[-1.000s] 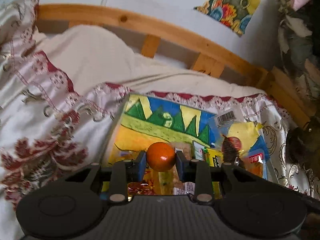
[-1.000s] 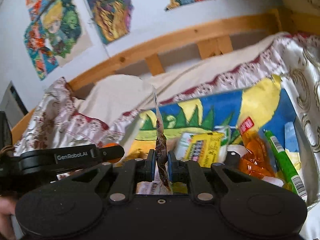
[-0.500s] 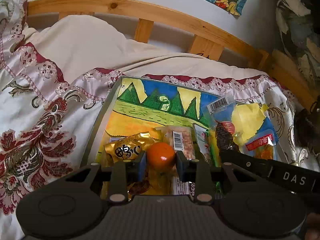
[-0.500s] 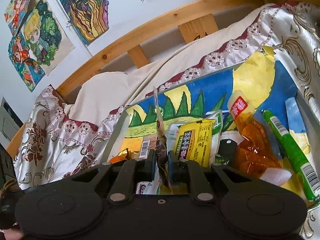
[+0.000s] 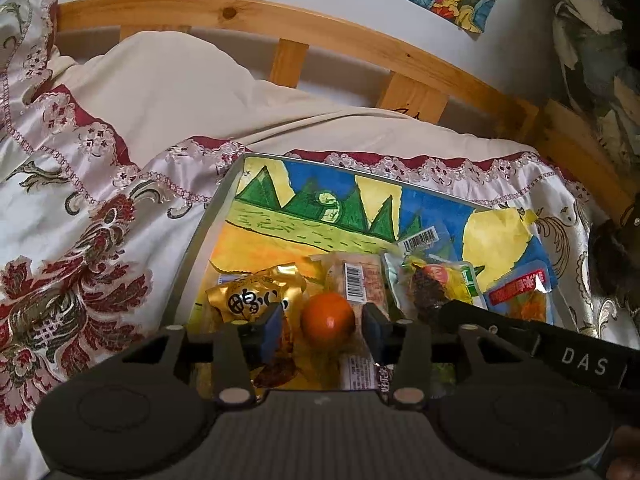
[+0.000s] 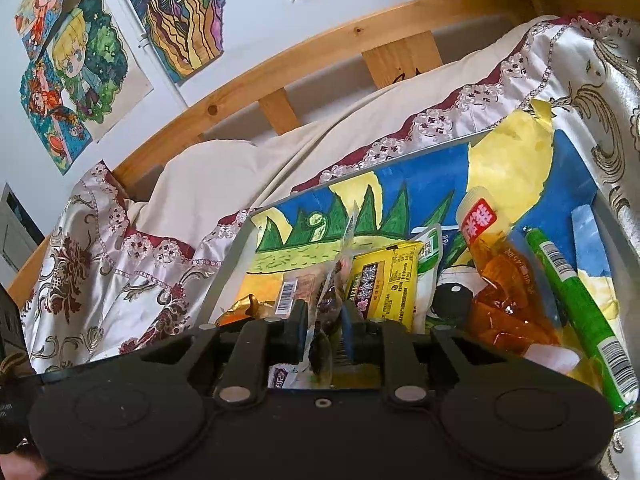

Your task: Organize snacks

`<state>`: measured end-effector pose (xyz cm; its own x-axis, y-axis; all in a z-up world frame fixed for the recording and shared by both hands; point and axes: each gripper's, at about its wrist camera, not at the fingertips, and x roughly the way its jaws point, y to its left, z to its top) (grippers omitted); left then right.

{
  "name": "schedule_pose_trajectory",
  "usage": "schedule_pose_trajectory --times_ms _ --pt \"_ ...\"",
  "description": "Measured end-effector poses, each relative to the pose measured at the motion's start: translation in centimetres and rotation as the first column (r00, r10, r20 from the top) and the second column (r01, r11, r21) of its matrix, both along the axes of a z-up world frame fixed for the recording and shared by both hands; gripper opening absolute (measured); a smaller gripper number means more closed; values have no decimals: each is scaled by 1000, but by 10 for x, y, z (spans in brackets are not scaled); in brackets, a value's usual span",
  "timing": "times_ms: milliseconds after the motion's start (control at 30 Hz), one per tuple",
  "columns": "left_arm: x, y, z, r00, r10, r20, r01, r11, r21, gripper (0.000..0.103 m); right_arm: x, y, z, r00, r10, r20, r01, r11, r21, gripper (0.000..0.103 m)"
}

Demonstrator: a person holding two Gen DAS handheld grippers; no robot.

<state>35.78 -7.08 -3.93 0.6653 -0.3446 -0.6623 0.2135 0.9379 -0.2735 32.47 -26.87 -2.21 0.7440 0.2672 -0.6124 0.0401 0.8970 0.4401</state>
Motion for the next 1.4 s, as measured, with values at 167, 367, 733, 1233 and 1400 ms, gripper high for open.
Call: schedule_pose_trajectory --times_ms 167,367,733,1233,1400 --pt "-3 6 5 1000 28 9 -27 999 -22 60 -5 -2 7 1000 6 24 -5 1000 -17 29" --pt "-8 16 20 996 71 49 -71 997 -2 76 -15 -5 22 998 27 61 -23 997 -73 36" --pt "-35 28 55 982 94 164 -97 995 7 102 -42 -9 55 989 54 141 -32 987 -155 67" --pt "-83 34 93 956 83 282 -98 994 39 103 -92 -13 99 965 30 262 19 983 -184 102" --pt "-102 39 99 946 102 308 -117 993 33 103 -109 -15 108 958 14 287 43 981 -191 102"
